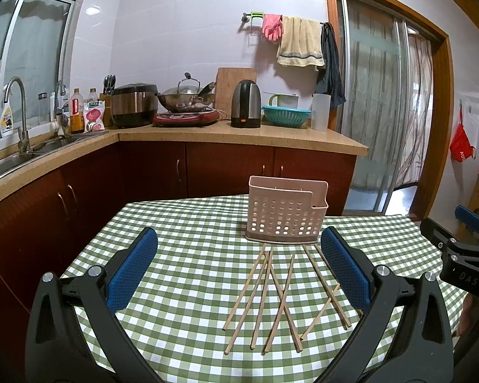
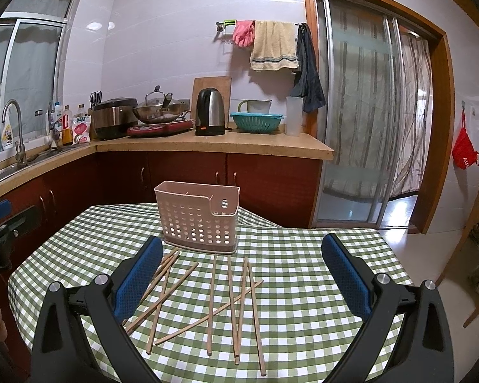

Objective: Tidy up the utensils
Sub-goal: 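Lower the left gripper over a wooden chopstick lying on the cloth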

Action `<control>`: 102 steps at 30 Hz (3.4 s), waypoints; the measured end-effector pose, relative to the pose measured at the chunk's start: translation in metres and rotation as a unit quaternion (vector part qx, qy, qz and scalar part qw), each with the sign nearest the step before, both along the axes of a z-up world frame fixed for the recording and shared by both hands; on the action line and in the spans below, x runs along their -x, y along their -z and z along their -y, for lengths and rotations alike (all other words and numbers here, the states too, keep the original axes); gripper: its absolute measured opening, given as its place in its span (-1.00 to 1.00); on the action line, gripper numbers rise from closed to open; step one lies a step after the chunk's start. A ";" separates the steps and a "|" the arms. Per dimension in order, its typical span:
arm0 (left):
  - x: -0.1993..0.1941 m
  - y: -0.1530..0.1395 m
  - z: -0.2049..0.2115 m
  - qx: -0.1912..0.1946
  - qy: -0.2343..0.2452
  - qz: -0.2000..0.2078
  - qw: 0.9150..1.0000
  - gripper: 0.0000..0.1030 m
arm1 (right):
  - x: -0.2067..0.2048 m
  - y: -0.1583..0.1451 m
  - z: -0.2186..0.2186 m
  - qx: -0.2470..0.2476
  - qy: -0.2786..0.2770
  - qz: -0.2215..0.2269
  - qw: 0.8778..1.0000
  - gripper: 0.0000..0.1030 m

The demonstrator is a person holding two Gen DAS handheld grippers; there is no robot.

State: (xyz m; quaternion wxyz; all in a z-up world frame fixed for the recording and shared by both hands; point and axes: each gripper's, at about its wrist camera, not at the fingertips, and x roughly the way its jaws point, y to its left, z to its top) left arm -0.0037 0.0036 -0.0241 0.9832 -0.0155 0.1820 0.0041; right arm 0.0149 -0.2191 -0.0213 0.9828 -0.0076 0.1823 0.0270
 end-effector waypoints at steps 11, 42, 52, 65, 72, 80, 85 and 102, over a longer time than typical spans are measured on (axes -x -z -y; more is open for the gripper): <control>-0.027 0.059 -0.013 -0.020 0.006 -0.050 0.999 0.94 | -0.022 0.058 0.007 0.029 -0.017 -0.042 0.999 0.89; -0.098 0.184 -0.022 -0.028 0.107 -0.188 0.976 -0.22 | -0.067 0.165 0.037 -0.018 -0.038 -0.174 0.984 0.05; -0.092 0.172 -0.025 -0.024 0.092 -0.177 0.980 -0.39 | -0.070 0.161 0.040 -0.029 -0.040 -0.166 0.985 0.05; -0.101 0.184 -0.020 -0.024 0.115 -0.194 0.974 -0.38 | -0.070 0.162 0.038 -0.034 -0.042 -0.168 0.984 0.06; -0.096 0.174 -0.030 -0.011 0.102 -0.179 0.979 -0.38 | -0.072 0.161 0.037 -0.037 -0.043 -0.165 0.985 0.06; -0.099 0.183 -0.026 0.003 0.128 -0.191 0.973 -0.35 | -0.071 0.163 0.036 -0.037 -0.043 -0.169 0.984 0.05; -0.101 0.183 -0.031 0.018 0.126 -0.194 0.973 -0.38 | -0.070 0.161 0.037 -0.037 -0.043 -0.165 0.985 0.06; -0.098 0.183 -0.024 -0.004 0.129 -0.195 0.972 -0.36 | -0.069 0.161 0.035 -0.037 -0.046 -0.165 0.985 0.05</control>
